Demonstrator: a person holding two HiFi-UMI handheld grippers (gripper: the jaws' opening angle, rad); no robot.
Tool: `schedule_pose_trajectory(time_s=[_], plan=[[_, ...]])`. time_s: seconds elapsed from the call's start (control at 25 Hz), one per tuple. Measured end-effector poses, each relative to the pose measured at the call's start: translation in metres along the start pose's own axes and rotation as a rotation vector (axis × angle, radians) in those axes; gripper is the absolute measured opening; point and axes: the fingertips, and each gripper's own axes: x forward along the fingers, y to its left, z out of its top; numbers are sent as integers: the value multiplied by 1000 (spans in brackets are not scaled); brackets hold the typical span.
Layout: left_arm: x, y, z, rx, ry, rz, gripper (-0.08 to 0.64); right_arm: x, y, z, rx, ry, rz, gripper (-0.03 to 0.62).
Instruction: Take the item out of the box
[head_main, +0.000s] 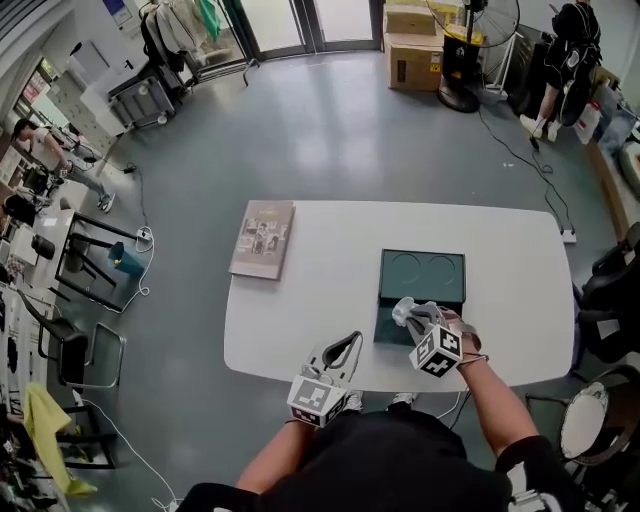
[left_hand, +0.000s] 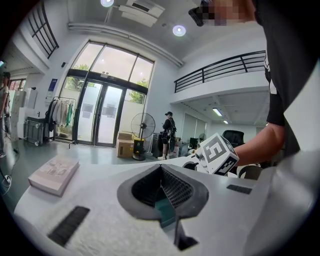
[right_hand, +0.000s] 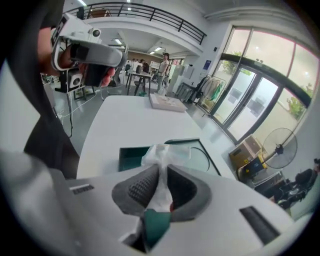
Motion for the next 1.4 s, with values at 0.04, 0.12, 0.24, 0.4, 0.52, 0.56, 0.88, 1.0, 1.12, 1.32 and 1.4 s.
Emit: schedule_pose_trajectory(time_s=[0.04, 0.12, 0.24, 0.4, 0.52, 0.56, 0.88, 1.0, 1.12, 1.32, 1.4], plan=[[1, -1, 2, 1, -1, -5, 8, -6, -3, 5, 12, -19, -22, 60], [3, -2, 3, 0, 4, -12, 8, -18, -9, 16, 33, -57, -64, 60], [6, -5, 3, -1, -3, -27, 8, -39, -18, 30, 56, -112, -131, 60], [11, -8, 9, 5, -15, -36, 8, -70, -31, 43, 109, -192, -229, 60], [17, -11, 17, 4, -38, -42, 8, -92, -41, 49, 176, -252, -295, 59], [18, -12, 18, 7, -40, -44, 8, -100, -44, 51, 197, -272, -317, 58], [33, -20, 51, 51, -104, -65, 8, -151, -65, 55, 429, -508, -447, 59], [35, -23, 60, 60, -118, -84, 8, -172, -72, 54, 476, -575, -497, 60], [35, -25, 68, 54, -118, -77, 8, -191, -76, 55, 489, -613, -538, 60], [34, -32, 65, 51, -123, -95, 8, -213, -78, 52, 527, -645, -575, 60], [35, -32, 64, 50, -127, -103, 8, -217, -79, 49, 541, -653, -591, 60]])
